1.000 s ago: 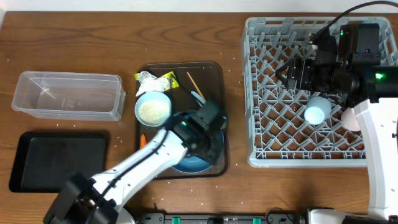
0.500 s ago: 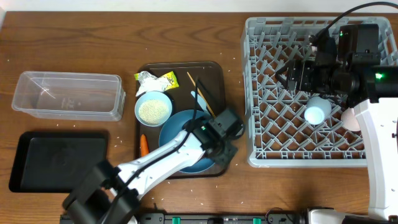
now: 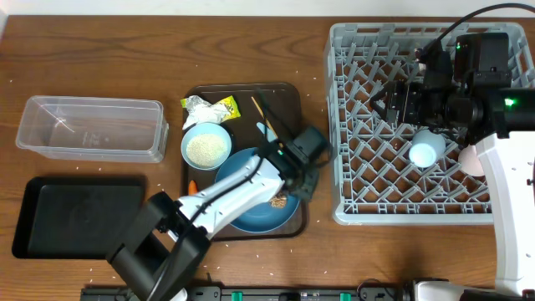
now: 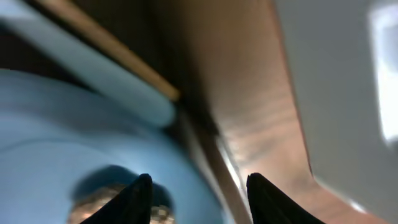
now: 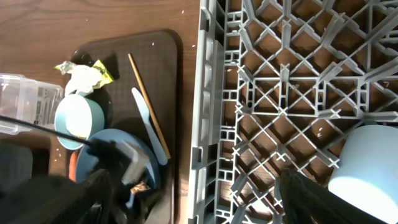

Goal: Sort waste into correct bins and load items into the dishwasher rack
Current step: 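Grasp the rim of the blue plate with the left gripper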

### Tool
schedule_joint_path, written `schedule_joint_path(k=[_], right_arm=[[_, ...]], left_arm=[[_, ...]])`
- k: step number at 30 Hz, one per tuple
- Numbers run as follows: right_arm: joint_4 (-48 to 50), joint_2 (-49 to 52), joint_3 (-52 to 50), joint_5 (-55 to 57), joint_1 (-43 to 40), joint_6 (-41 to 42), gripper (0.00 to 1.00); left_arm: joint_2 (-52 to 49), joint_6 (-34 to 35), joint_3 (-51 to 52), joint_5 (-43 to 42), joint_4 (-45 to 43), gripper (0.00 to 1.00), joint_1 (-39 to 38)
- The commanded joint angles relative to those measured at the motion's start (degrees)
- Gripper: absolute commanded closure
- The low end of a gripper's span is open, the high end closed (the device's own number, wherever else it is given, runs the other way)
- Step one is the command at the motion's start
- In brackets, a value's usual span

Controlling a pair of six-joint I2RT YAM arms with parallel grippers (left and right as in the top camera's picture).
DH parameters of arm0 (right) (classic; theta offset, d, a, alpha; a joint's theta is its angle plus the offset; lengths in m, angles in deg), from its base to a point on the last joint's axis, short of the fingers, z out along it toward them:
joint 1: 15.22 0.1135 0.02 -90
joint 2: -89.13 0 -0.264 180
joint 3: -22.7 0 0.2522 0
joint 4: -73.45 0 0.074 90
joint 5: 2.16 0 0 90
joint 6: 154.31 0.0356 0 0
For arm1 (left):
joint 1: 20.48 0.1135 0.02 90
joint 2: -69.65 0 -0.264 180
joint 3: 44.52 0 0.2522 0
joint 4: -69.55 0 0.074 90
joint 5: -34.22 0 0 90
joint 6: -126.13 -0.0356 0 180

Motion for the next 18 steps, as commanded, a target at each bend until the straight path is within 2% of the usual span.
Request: schedule_joint_path(k=[1,8,11,15,18], right_arm=[[-0.09,0.13,-0.02,0.17,0.55,-0.74,0.2],[-0.09,0.13,-0.02,0.17,0.55,-1.36,0.2],[-0.07,0.13,-0.02,0.17,0.55,-1.36,0.2],[-0.09,0.13,-0.02,0.17,0.55,-1.36,0.2],[-0.15,0.13,-0.02,0.15,0.55,-1.36,0.2]], left_arm=[[-0.11,6.86,-0.52,1.38,0.07,0.5,2.05],[-0.96,7.89,-0.52,-1.79,-0.61,0.5,3.08],[-0.98,8.17,-0.52,-3.87,-0.52,0.54,2.91],[-1.03,12.94,-0.46,-6.64,1.11,0.58,2.78],[-1.03,13.51,-0.46,-6.8,2.12,0.59,2.78]])
